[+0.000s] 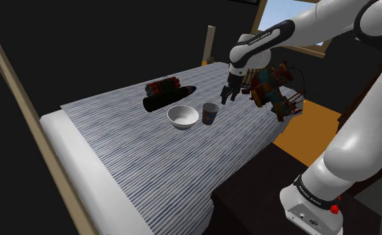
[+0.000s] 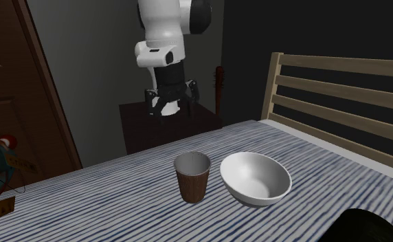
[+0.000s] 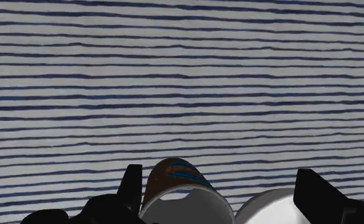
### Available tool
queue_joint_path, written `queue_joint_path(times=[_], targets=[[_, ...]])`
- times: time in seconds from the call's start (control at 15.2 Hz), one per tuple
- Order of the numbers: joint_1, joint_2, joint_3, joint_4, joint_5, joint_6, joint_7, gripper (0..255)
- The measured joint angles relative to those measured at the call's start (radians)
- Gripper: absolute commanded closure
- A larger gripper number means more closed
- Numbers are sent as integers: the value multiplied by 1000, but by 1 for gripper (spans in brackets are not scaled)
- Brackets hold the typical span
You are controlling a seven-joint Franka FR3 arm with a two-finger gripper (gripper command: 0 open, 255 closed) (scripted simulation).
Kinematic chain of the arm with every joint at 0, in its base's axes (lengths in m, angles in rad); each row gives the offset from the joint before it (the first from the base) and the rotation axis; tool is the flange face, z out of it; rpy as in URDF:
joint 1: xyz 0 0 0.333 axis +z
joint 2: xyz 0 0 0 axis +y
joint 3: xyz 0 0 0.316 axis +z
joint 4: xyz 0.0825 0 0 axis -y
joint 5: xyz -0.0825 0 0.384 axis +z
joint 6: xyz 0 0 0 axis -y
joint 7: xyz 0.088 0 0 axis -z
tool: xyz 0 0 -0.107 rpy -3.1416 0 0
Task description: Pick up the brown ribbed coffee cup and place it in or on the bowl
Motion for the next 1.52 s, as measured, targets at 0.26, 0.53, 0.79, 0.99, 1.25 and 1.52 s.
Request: queue_joint_path(times=[0.26,0.53,0.79,0.99,1.25,1.52], targets=[[-22,162,0,135,45,32,-52,0],[-49,313,9,272,83,52,-94,0],[-60,410,20,348,103,76,-109,0],[-60,436,25,345,110,106,-114,0],[-61,458,29,342,116,131,-118,0],[-61,459,29,340,116,134,-118,0]])
